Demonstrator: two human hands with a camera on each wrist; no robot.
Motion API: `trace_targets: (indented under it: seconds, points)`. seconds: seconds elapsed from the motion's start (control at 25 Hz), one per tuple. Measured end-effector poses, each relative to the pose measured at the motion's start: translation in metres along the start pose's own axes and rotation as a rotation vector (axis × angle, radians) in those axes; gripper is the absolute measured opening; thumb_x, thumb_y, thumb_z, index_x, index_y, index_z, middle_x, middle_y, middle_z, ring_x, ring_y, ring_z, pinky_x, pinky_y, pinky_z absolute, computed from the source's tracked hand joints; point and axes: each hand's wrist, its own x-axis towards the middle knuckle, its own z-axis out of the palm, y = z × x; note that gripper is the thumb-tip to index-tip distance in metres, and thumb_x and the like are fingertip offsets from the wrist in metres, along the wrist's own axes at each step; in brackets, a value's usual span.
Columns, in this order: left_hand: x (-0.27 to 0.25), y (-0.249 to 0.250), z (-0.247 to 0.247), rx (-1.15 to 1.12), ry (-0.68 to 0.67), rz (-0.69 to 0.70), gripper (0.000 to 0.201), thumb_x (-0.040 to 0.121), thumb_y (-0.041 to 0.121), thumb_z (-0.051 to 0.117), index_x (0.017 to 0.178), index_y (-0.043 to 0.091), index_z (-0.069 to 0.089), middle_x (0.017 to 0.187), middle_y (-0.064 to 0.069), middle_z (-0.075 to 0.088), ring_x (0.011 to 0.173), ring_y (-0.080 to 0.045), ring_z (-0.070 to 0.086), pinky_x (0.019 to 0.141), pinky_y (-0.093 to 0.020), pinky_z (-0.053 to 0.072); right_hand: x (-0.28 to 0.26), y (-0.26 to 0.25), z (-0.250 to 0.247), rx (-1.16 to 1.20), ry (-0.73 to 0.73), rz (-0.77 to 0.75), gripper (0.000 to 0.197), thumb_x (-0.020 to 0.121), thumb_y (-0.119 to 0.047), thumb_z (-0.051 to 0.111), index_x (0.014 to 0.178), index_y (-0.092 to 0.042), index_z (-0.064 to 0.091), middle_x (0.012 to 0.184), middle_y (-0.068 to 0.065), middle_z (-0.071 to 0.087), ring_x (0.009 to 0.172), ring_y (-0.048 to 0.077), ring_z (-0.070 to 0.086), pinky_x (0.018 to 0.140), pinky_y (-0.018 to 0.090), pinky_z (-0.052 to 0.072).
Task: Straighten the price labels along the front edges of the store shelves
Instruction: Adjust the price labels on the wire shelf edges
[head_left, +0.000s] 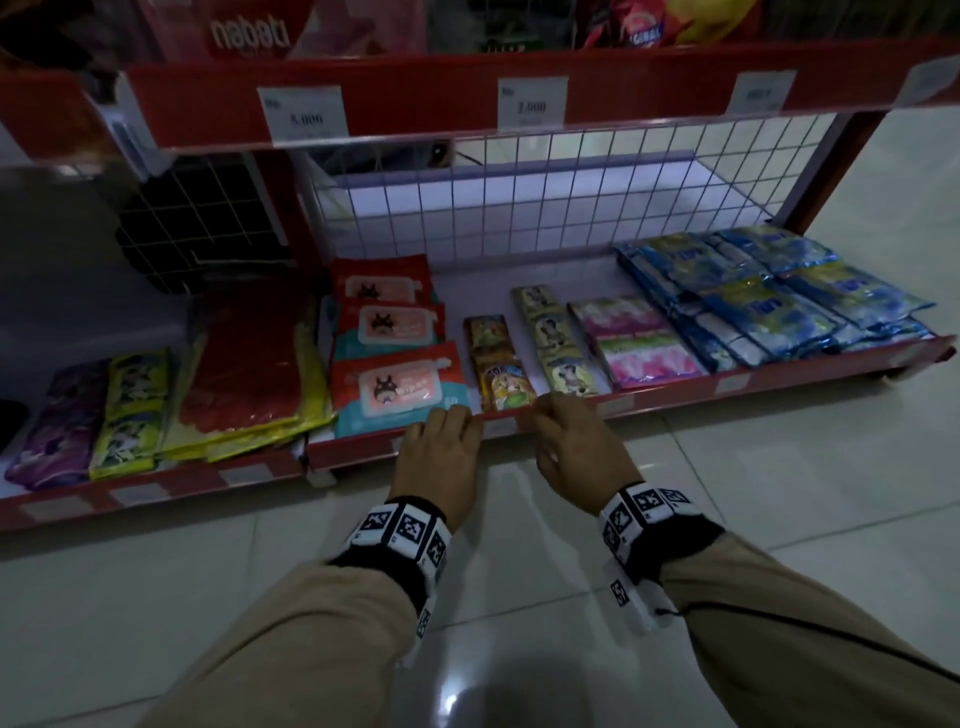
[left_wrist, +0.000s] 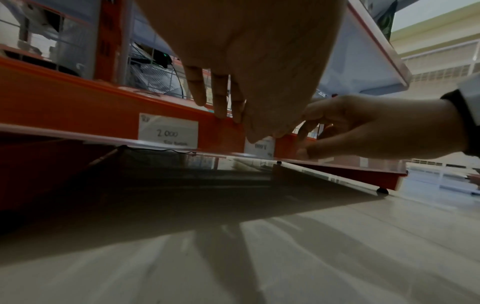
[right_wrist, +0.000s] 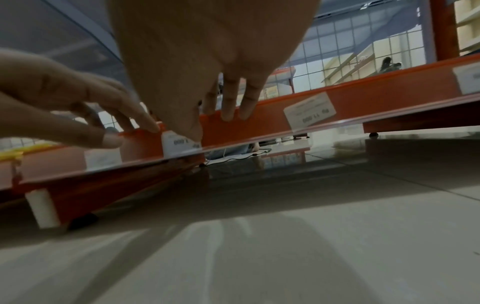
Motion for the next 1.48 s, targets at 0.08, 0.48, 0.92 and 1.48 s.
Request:
trace_targets:
  seconds: [0.08,0.48,0.92,1.48]
  points:
    - [-0.002,-0.001,0.004,-0.004,0.007,0.005,0.039,0.091,0.018,0.041,0.129,0.019,0.043,0.129,-0.004,0.042,0.114,-0.026,0.040,0.088,-0.035,0.032,-0.003,-0.001,0.008,-0.064,0.029,-0.021,0.041,0.074,-0.008,0.065,0.114,-0.005,0.063,0.114,0.019,0.059,0.093,0.039,0.057,0.076,0.045,0.051]
    - [-0.003,0.000,0.017,-0.079,0.025,-0.038,0.060,0.086,0.023,0.050,0.143,0.023,0.031,0.131,-0.002,0.040,0.113,-0.025,0.039,0.090,-0.035,0.036,0.011,-0.015,0.011,-0.043,0.060,0.101,0.030,0.076,-0.016,0.066,0.103,-0.006,0.061,0.106,0.017,0.054,0.094,0.036,0.052,0.076,0.042,0.045]
    - [0.002,0.003,0.015,-0.122,0.022,-0.028,0.048,0.088,0.016,0.043,0.136,0.019,0.040,0.126,-0.004,0.043,0.114,-0.025,0.038,0.093,-0.035,0.033,0.009,-0.009,0.017,-0.013,0.105,0.017,0.029,0.075,-0.007,0.067,0.103,-0.002,0.061,0.099,0.016,0.059,0.089,0.034,0.054,0.076,0.039,0.047]
    - [-0.001,0.008,0.018,-0.216,0.048,-0.118,0.047,0.085,0.021,0.049,0.131,0.022,0.043,0.121,-0.001,0.046,0.111,-0.022,0.040,0.093,-0.034,0.031,0.025,-0.009,0.018,0.049,0.028,0.105,0.014,0.082,-0.012,0.063,0.095,-0.008,0.066,0.102,0.015,0.055,0.096,0.033,0.048,0.078,0.040,0.043]
